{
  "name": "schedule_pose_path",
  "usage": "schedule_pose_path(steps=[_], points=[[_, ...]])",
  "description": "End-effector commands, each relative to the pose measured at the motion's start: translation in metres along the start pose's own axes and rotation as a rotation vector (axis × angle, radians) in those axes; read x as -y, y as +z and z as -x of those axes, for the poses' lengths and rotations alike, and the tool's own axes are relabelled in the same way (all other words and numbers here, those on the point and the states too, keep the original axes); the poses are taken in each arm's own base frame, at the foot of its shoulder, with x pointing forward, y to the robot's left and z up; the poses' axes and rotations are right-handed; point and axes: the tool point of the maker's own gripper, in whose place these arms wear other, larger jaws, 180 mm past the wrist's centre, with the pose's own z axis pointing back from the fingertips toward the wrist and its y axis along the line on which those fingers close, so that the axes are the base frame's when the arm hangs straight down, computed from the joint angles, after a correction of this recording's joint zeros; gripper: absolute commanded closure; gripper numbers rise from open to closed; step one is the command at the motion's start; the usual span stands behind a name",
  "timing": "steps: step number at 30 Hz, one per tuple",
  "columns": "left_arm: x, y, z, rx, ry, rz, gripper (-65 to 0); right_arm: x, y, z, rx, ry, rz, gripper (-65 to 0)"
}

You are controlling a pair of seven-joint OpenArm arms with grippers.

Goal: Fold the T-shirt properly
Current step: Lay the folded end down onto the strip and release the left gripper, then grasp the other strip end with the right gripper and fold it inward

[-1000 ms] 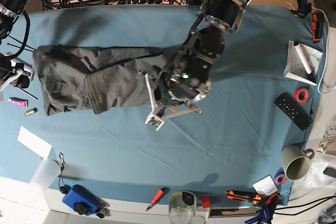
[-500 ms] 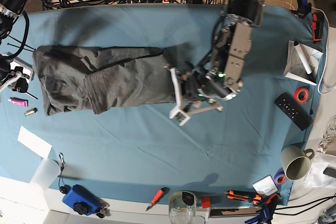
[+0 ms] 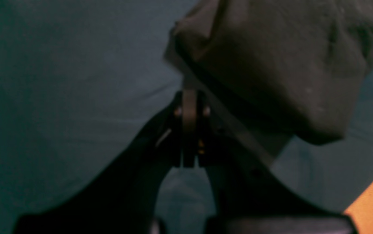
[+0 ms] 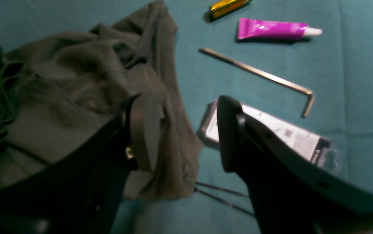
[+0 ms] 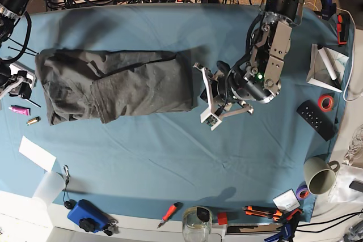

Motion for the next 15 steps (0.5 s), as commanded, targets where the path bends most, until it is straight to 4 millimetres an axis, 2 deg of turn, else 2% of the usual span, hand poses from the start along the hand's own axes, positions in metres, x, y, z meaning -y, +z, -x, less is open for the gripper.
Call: schedule_pose_path(steps=[1, 7, 15], points=[[0.002, 0.006, -0.013, 0.046, -0.009, 0.0, 0.0, 0.009, 0.01, -0.025, 0.073, 0.024, 0.029, -28.8], [0.022, 0.018, -0.006, 0.08, -0.031, 0.022, 0.0, 0.023, -0.008, -0.029, 0.092, -0.145, 0.004, -28.8], [0.037, 0.018, 0.016, 0.049, -0.003, 0.05, 0.0, 0.016, -0.034, -0.031, 0.052, -0.25, -0.125, -28.8]])
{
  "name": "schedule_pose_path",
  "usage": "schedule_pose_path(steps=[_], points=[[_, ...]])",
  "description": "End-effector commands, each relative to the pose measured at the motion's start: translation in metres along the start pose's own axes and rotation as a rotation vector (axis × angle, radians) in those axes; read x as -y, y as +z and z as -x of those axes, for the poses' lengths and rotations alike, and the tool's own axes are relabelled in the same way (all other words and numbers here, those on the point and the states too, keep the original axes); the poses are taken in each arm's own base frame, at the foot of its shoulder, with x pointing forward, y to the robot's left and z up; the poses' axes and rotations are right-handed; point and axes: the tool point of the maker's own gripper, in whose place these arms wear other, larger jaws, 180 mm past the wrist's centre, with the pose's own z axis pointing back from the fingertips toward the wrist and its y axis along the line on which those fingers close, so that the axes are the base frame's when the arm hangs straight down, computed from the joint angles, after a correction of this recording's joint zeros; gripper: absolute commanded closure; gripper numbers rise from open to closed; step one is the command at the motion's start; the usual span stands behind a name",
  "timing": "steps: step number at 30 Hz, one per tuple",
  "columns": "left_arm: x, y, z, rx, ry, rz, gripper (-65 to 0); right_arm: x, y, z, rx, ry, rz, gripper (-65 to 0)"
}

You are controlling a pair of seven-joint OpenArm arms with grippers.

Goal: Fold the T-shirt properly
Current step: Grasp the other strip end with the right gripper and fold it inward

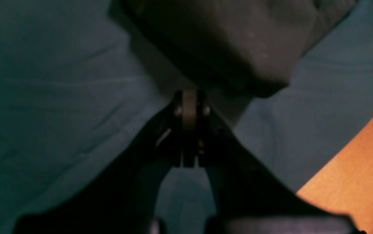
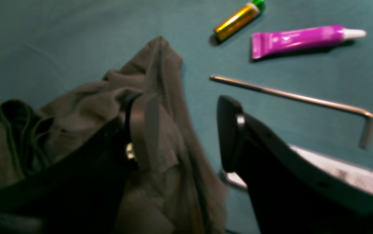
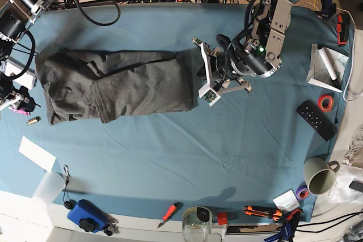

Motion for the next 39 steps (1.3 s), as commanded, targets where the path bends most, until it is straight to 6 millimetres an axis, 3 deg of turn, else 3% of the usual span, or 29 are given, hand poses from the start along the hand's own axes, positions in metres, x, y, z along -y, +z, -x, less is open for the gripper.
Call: schedule_pose_path(steps=[1, 10, 16, 20, 24, 27, 29, 39], points=[[0.0, 0.005, -0.013, 0.046, -0.011, 0.0, 0.0, 0.003, 0.009, -0.019, 0.048, 0.014, -0.001, -28.8], [0.0, 0.005, -0.013, 0.046, -0.011, 0.0, 0.0, -0.005, -0.033, 0.041, -0.158, 0.007, -0.047, -28.8], [0.0, 0.005, -0.014, 0.049, -0.011, 0.0, 0.0, -0.01, -0.038, 0.055, -0.225, 0.012, -0.05, -28.8], [0.0, 0.005, -0.014, 0.051, -0.011, 0.0, 0.0, -0.022, -0.041, 0.076, -0.317, -0.003, -0.09, -28.5], [0.0, 0.005, -0.015, 0.054, -0.011, 0.0, 0.0, -0.037, -0.049, 0.092, -0.358, -0.013, -0.126, -16.6], [0.0, 0.005, -0.015, 0.054, -0.011, 0.0, 0.0, -0.041, -0.053, 0.091, -0.343, -0.018, -0.136, -4.6], [0.0, 0.005, -0.015, 0.054, -0.011, 0.0, 0.0, -0.039, -0.052, 0.088, -0.333, -0.017, -0.131, 0.0], [0.0, 0.005, -0.016, 0.061, -0.011, 0.0, 0.0, -0.005, -0.032, 0.04, -0.182, 0.001, -0.041, 0.0]])
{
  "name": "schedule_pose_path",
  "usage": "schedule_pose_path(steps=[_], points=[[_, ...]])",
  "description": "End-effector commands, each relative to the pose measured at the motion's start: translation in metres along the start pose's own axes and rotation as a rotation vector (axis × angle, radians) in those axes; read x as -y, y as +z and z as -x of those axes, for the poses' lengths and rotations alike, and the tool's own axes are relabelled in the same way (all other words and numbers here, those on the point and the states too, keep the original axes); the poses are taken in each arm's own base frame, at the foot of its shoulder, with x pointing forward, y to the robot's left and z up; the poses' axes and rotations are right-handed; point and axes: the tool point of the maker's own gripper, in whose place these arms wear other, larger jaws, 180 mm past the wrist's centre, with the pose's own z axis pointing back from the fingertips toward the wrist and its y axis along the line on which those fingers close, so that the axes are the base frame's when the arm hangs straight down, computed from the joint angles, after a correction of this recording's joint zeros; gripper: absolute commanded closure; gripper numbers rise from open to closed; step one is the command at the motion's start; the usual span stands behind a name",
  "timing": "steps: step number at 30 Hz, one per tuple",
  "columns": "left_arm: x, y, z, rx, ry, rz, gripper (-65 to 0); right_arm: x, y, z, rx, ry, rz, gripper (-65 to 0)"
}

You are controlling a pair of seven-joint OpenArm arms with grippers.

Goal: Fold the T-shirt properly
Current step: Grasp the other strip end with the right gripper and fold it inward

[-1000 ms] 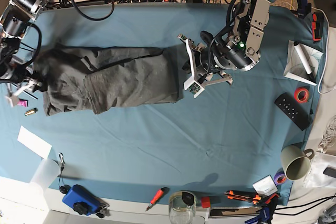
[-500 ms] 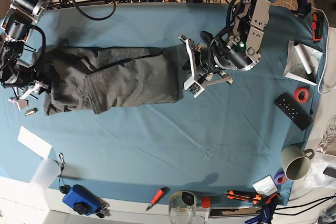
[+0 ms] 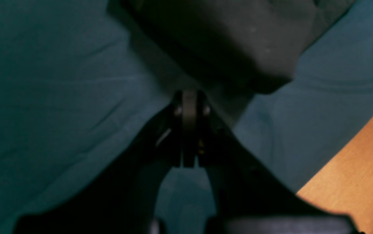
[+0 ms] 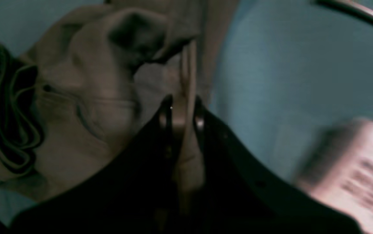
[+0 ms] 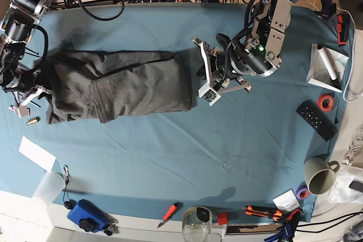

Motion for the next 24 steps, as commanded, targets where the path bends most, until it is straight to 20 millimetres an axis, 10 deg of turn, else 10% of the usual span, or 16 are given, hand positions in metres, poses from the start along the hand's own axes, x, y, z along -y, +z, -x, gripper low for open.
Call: schedule_pose_path(steps=[1, 8, 24], points=[[0.0, 0.004, -0.014, 0.051, -0.011, 0.0, 0.0, 0.01, 0.018, -0.025, 0.061, 0.02, 0.038, 0.0], [0.0, 0.004, -0.015, 0.056, -0.011, 0.0, 0.0, 0.004, 0.026, -0.05, 0.115, 0.015, 0.027, 0.0], [0.0, 0.004, -0.011, 0.05, -0.008, -0.005, 0.0, -0.083, 0.066, -0.087, 0.197, 0.253, -0.17, 0.0]])
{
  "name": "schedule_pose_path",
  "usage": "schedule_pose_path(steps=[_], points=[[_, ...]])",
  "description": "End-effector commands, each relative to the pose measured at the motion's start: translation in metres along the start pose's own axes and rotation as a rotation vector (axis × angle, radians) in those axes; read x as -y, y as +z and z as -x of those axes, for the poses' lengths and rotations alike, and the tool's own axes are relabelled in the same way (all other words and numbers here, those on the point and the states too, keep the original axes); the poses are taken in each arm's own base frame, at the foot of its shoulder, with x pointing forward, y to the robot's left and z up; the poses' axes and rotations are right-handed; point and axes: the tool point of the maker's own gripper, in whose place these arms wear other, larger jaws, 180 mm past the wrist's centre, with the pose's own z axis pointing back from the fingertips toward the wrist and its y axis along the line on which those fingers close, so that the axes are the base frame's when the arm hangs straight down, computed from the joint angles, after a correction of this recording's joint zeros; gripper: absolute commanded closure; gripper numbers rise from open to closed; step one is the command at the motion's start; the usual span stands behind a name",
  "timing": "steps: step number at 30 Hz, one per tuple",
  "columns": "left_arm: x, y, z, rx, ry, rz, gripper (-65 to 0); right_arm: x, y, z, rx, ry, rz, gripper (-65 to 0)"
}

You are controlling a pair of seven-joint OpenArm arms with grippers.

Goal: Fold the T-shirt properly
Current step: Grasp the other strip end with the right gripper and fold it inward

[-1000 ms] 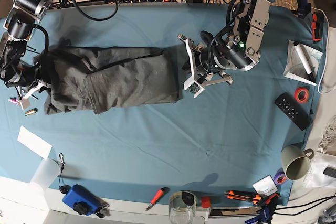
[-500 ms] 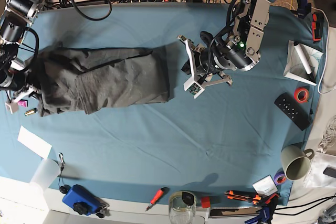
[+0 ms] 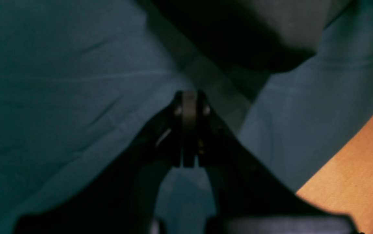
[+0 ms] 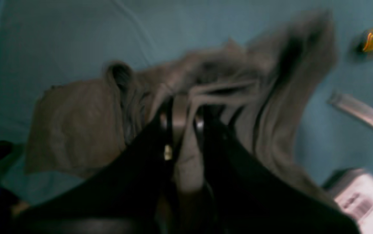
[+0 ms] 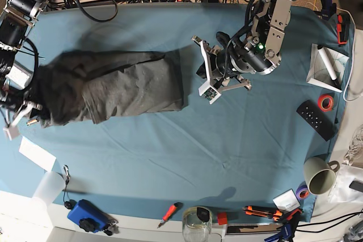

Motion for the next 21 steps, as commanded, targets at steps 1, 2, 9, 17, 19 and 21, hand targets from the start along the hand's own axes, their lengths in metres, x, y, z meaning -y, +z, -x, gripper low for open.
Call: schedule_pose_path(steps=[1, 2, 9, 17, 19, 21], points=[[-0.001, 0.004, -0.014, 0.049, -0.013, -0.004, 0.0, -0.007, 0.016, -0.031, 0.085, 0.065, 0.003, 0.0], [-0.001, 0.004, -0.014, 0.049, -0.013, -0.004, 0.0, -0.012, 0.02, -0.037, 0.098, 0.095, 0.007, 0.0], [-0.008, 0.004, -0.006, 0.026, -0.025, -0.051, 0.0, -0.02, 0.022, -0.037, 0.098, 0.145, 0.01, 0.0], [-0.006, 0.004, -0.008, 0.038, -0.02, -0.04, 0.0, -0.001, 0.015, 0.011, -0.023, 0.117, 0.074, 0.0], [-0.006, 0.004, -0.008, 0.038, -0.019, -0.039, 0.0, 0.01, 0.016, 0.009, -0.016, 0.12, 0.135, 0.0], [-0.006, 0.004, -0.008, 0.038, -0.019, -0.039, 0.0, 0.02, 0.018, 0.005, 0.005, 0.118, 0.19, 0.0]])
